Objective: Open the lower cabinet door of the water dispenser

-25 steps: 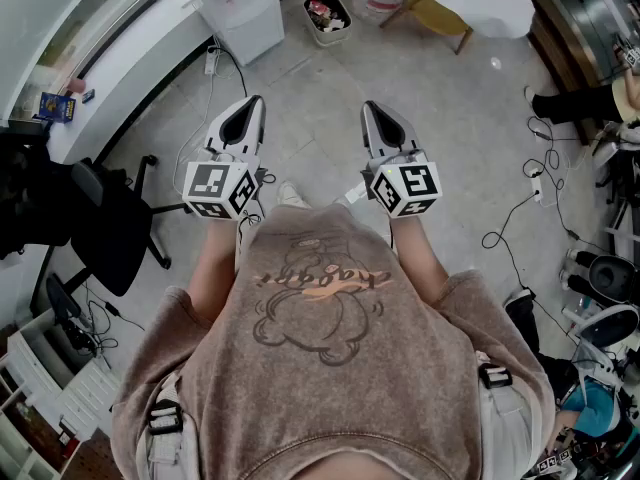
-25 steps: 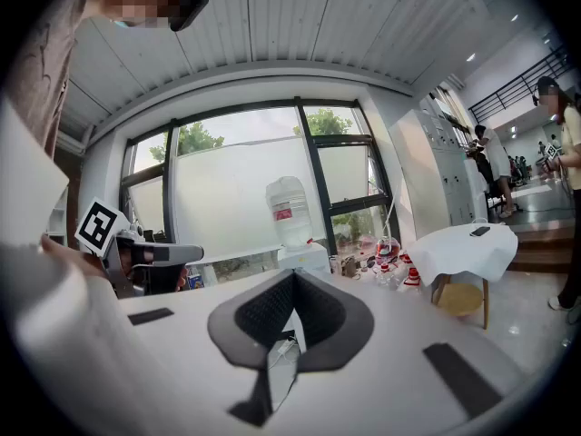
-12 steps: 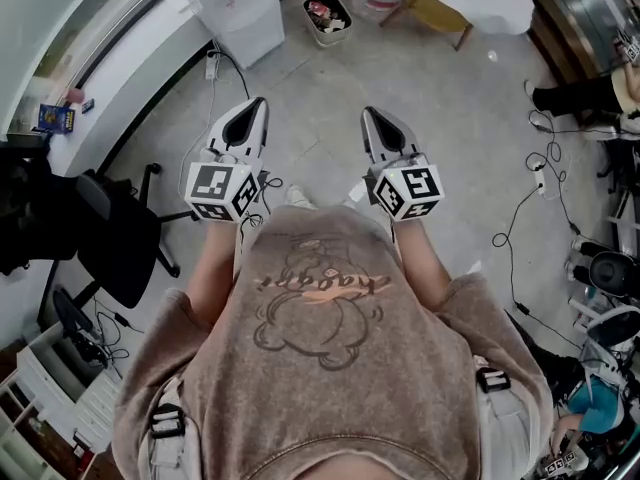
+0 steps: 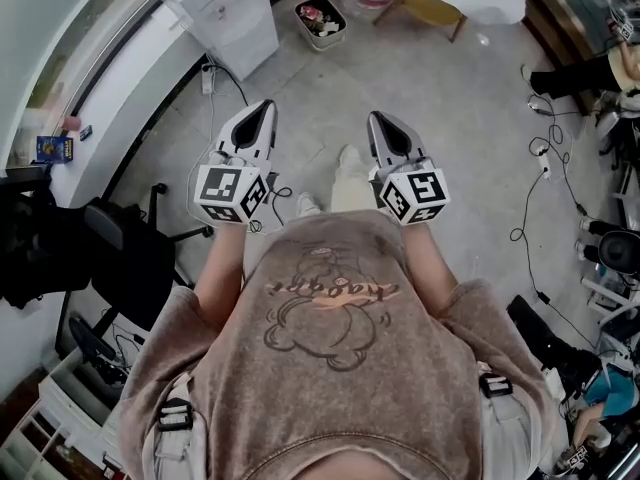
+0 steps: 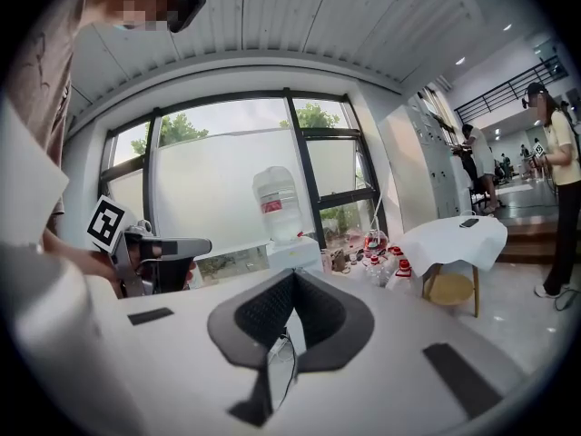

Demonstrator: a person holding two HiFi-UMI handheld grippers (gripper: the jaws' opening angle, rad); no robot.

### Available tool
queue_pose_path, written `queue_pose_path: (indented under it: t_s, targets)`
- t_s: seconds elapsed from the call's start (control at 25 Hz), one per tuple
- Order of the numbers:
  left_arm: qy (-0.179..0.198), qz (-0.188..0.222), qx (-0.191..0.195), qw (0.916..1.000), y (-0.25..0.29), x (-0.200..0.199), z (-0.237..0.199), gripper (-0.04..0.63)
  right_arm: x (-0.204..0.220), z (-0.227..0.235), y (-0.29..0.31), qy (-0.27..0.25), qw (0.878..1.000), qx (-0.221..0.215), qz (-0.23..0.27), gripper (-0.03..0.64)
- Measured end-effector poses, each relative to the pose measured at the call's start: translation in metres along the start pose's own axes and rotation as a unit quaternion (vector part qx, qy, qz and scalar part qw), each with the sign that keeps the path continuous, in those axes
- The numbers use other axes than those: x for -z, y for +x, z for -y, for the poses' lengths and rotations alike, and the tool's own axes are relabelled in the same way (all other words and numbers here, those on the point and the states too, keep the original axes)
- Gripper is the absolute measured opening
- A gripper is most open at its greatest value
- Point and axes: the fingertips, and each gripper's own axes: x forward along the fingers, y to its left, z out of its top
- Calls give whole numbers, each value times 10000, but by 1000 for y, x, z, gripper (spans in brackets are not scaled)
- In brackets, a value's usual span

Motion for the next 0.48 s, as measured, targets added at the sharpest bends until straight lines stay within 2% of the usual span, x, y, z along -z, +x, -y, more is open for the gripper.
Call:
queue_pose_path:
  t_s: [0.16, 0.48]
  targets:
    - [-69, -37, 9, 10000, 20, 2, -12, 17, -2, 12, 19, 36, 10000, 48, -12, 6]
    - [-32, -71, -36, 10000, 84, -8, -24, 17, -17, 59, 68, 94, 9999, -130, -1, 6]
